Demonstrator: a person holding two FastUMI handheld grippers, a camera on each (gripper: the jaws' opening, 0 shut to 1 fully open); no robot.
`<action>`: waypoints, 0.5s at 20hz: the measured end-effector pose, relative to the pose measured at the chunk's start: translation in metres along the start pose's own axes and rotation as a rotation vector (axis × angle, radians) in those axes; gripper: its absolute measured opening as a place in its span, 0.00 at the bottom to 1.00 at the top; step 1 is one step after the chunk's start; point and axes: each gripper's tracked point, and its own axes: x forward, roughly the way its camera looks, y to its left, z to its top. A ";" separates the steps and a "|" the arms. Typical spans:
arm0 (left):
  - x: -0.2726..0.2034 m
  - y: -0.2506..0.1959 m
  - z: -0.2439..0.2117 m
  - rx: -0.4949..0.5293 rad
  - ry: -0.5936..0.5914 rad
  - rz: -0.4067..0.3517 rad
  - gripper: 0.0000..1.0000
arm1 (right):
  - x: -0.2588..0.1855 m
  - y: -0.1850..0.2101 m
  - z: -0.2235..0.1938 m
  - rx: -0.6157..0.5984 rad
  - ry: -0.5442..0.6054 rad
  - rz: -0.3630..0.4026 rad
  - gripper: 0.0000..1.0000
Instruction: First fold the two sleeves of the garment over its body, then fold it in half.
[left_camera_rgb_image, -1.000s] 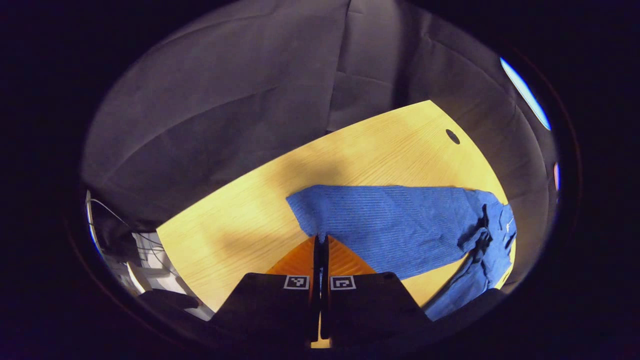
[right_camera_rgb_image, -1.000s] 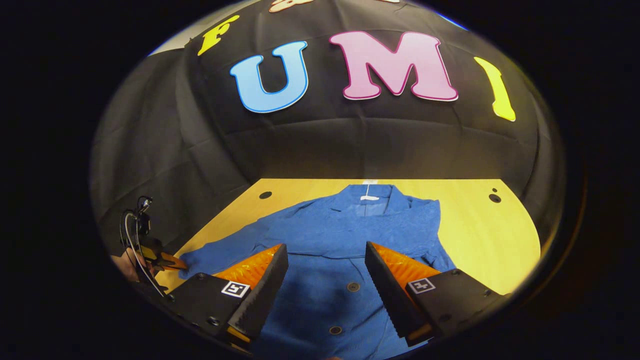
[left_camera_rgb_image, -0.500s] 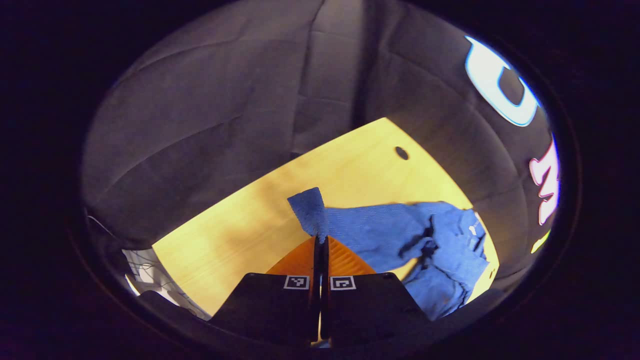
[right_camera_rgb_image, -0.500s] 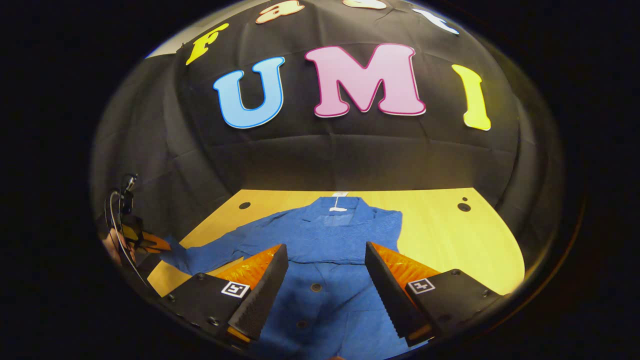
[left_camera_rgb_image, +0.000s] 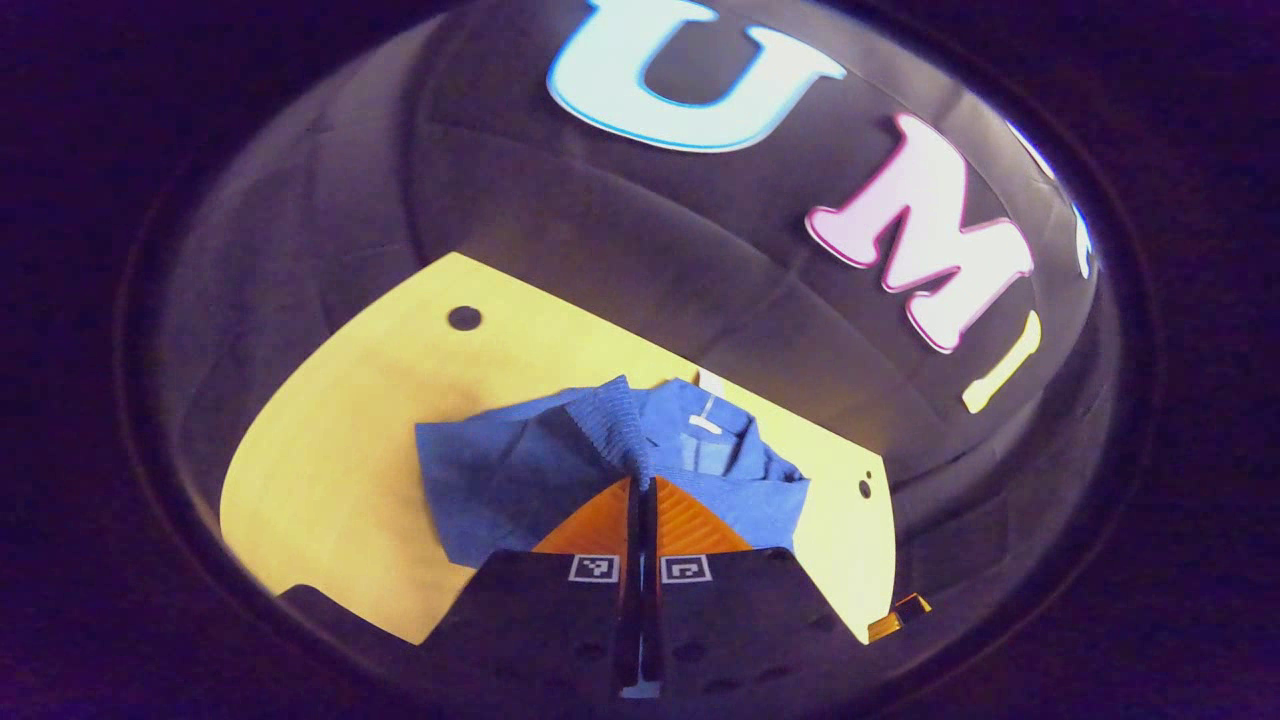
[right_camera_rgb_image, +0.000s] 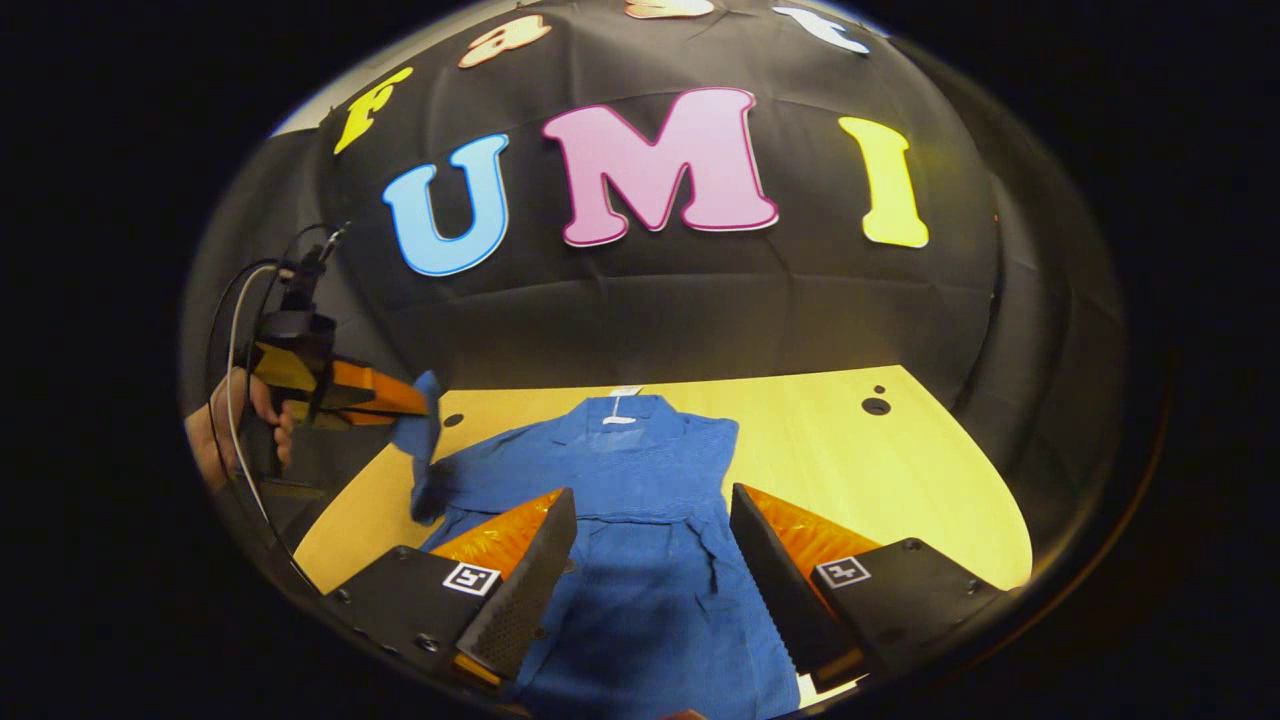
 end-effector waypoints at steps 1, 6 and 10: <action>0.016 -0.022 -0.003 0.040 0.021 -0.023 0.00 | -0.002 -0.010 0.000 0.001 -0.003 -0.015 0.99; 0.095 -0.100 -0.045 0.111 0.160 -0.108 0.00 | -0.014 -0.056 -0.008 0.048 0.019 -0.075 0.99; 0.126 -0.098 -0.073 0.128 0.261 -0.113 0.00 | -0.022 -0.085 -0.016 0.119 0.012 -0.150 0.98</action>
